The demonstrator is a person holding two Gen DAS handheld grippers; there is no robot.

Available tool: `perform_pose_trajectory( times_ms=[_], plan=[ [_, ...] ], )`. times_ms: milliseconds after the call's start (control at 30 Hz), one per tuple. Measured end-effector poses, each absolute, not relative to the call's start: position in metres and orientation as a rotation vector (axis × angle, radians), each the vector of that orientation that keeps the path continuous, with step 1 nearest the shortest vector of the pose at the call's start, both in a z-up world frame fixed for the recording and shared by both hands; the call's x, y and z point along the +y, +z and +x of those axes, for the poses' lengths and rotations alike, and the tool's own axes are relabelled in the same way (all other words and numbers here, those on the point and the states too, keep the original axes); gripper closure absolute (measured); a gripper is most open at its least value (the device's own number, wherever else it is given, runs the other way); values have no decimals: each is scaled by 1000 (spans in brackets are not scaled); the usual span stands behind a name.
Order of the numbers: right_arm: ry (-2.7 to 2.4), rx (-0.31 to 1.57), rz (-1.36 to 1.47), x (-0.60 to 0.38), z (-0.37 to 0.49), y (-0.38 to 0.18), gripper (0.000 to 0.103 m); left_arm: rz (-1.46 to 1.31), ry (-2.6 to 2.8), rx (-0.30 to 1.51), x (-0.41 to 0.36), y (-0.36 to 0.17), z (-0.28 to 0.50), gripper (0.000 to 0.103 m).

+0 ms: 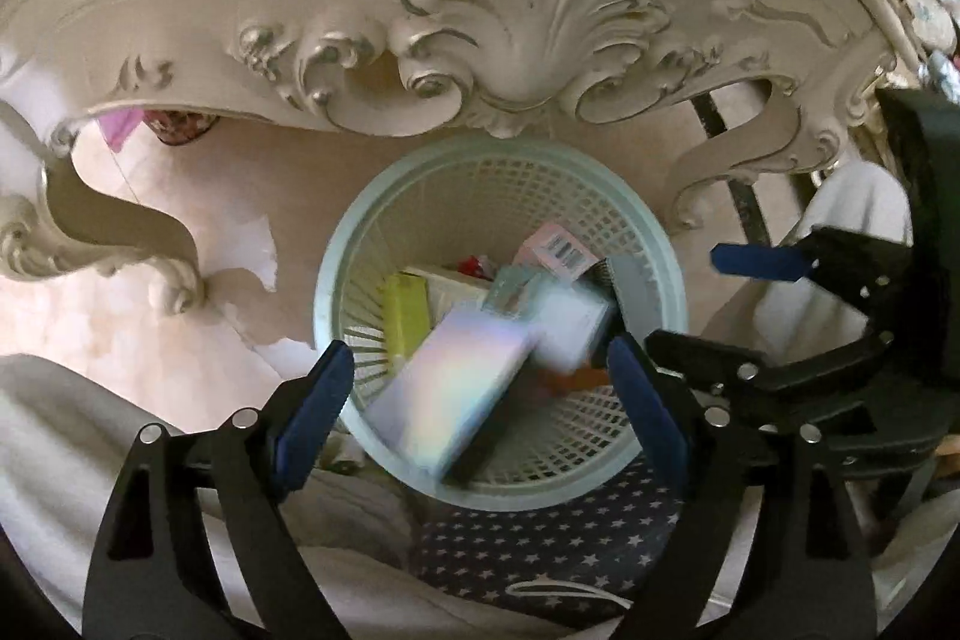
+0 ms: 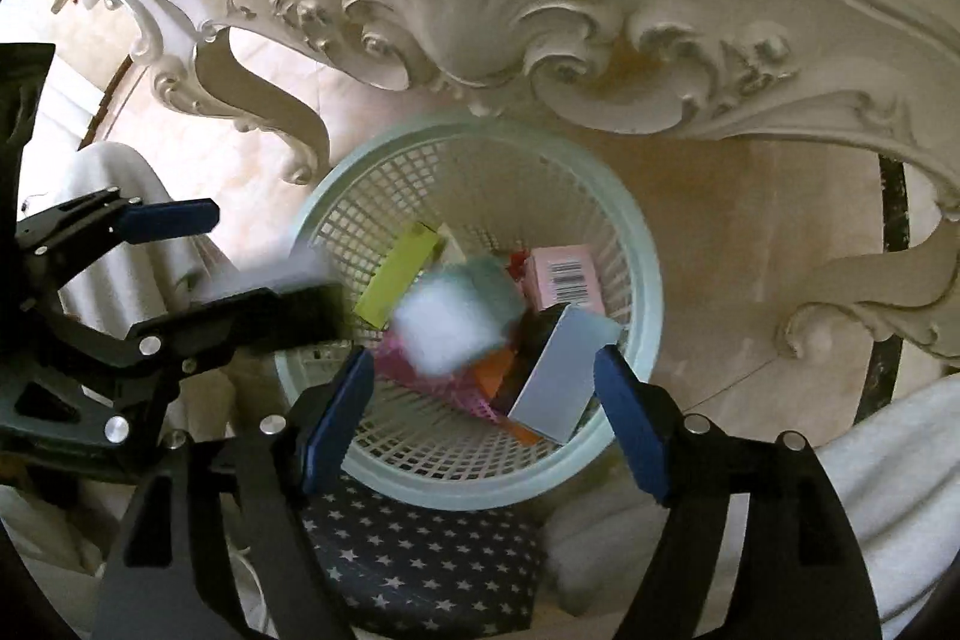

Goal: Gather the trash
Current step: 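Lower both boxes over the wastebasket and open both tools to drop them, then grasp the white snack bag with the left tool while the right tool grasps the red wrapper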

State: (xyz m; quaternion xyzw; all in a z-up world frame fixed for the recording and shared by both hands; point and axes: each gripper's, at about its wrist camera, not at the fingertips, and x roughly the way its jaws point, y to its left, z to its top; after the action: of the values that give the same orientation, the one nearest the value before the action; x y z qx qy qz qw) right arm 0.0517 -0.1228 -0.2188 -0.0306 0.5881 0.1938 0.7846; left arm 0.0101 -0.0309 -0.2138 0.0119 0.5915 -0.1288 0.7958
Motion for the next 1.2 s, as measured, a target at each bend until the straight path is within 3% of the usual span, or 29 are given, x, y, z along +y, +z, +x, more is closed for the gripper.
perform_pose_trajectory(
  times_ms=[267, 500, 600, 767, 933, 1200],
  plan=[
    [411, 1263, -65, -154, 39, -214, 31, 55, -283, 1253, -31, -211, 14, 14],
    [540, 1217, -88, -156, 30, -157, 31, 85, -335, 1246, -33, -192, 9, 14],
    [633, 1163, -64, -160, 32, -120, 31, 71, -423, 1228, -34, -163, 5, 14],
    [670, 908, -14, -178, 65, -30, 31, 11, -573, 1066, -26, -76, 15, 14],
    [502, 649, -6, -192, 146, 30, 25, 84, -375, 784, 1, 0, 80, 14],
    [362, 586, -65, -144, 347, 44, 25, 15, -91, 660, 28, 13, 284, 11]
  ],
)
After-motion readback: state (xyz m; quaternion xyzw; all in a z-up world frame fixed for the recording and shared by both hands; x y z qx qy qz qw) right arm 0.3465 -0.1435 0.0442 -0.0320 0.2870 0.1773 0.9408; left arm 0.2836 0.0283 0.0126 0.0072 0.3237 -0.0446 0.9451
